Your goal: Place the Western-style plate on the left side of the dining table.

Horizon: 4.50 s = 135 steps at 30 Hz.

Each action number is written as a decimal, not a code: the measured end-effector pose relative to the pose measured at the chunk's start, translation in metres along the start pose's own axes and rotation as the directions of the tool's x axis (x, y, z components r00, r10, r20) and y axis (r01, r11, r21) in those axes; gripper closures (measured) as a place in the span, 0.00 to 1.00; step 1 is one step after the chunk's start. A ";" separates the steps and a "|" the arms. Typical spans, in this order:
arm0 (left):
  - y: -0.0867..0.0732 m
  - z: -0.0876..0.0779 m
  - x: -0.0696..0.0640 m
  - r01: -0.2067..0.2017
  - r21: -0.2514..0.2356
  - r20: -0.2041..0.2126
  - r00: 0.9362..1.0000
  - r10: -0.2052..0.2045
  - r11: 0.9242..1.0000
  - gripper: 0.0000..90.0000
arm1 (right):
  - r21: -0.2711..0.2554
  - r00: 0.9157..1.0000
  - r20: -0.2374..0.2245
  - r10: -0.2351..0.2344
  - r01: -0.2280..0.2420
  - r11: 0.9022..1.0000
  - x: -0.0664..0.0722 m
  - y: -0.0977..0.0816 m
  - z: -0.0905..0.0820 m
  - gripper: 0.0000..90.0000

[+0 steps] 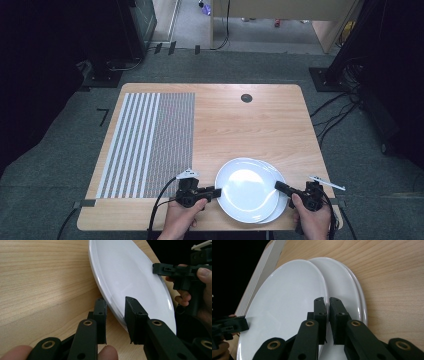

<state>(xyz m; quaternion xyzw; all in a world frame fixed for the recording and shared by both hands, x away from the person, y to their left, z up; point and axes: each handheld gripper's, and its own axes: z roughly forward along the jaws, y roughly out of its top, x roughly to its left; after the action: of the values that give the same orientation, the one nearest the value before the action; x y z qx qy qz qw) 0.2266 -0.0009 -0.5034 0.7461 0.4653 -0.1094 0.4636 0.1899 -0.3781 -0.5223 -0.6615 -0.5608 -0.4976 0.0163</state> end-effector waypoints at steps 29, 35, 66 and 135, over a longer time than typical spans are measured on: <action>0.002 -0.003 0.005 0.030 -0.013 0.003 1.000 -0.030 0.999 0.84 | -0.009 0.985 -0.120 0.126 -0.128 0.992 -0.001 0.000 0.000 0.97; 0.003 -0.005 0.004 0.032 -0.012 -0.006 0.999 -0.033 0.999 0.84 | -0.023 0.986 -0.113 0.124 -0.127 0.992 0.007 0.001 -0.002 0.97; 0.036 -0.068 0.030 0.053 -0.138 -0.101 0.993 -0.067 0.989 0.88 | 0.046 0.987 -0.139 0.079 -0.073 0.996 0.063 0.035 0.055 0.96; 0.084 -0.174 0.193 0.221 -0.276 -0.335 0.890 -0.309 0.935 0.84 | 0.226 0.990 -0.130 0.047 -0.016 0.974 0.189 0.070 0.270 0.96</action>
<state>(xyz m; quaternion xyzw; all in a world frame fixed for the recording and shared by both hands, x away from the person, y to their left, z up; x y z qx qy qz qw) 0.3513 0.2398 -0.4733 0.6233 0.6521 0.0265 0.4308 0.3923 -0.1110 -0.4928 -0.6292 -0.6005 -0.4741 0.1366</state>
